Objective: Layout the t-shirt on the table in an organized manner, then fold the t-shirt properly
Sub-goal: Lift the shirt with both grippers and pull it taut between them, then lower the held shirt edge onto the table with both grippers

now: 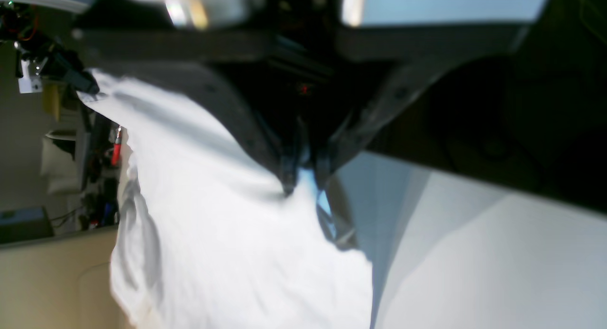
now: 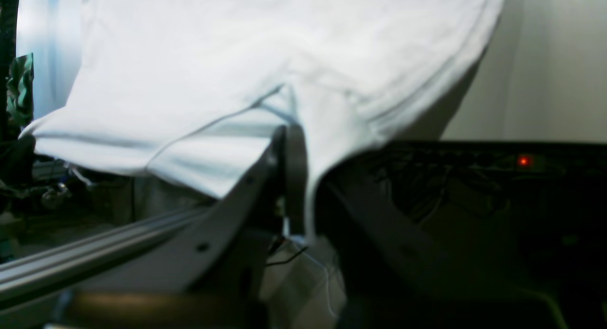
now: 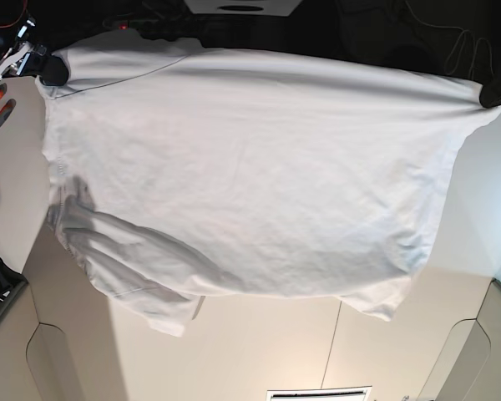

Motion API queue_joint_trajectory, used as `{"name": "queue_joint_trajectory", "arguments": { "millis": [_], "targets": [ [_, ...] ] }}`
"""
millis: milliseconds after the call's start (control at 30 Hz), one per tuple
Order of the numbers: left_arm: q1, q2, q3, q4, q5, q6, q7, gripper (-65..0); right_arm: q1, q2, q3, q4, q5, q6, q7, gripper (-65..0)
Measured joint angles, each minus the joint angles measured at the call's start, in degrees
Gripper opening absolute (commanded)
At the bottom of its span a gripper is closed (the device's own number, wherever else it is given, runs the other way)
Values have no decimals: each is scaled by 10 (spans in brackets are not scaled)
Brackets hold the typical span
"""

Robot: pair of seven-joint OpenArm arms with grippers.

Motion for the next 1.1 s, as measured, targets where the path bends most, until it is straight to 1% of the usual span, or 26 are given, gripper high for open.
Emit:
{"name": "queue_joint_trajectory", "arguments": {
  "millis": [167, 300, 467, 733, 800, 967, 1033, 1100],
  "targets": [
    [3, 2, -19, 0, 0, 0, 0, -650, -19, -18, 1, 3, 2, 0, -4, -650],
    [2, 2, -20, 0, 1, 0, -7, -650, -19, -23, 2, 3, 7, 0, -5, -650],
    [-22, 3, -19, 0, 1, 0, -16, -650, 19, -23, 2, 3, 12, 0, 1, -650],
    [-64, 3, 2, 0, 1, 0, -23, -650, 78, -24, 2, 3, -31, 5, 14, -650],
    [-66, 3, 17, 0, 1, 0, -46, -650, 88, -24, 2, 3, -41, 5, 16, -650],
    [-82, 3, 65, 0, 52, 0, -87, -650, 110, -24, -4, 3, -73, 4, 47, -650],
    [-93, 3, 81, 0, 77, 0, -113, -650, 118, -23, -17, 3, -89, 4, 52, -650],
    [-101, 3, 94, 0, 103, 0, -130, -650, 128, -23, -35, 2, -107, 4, 72, -650]
  ]
}}
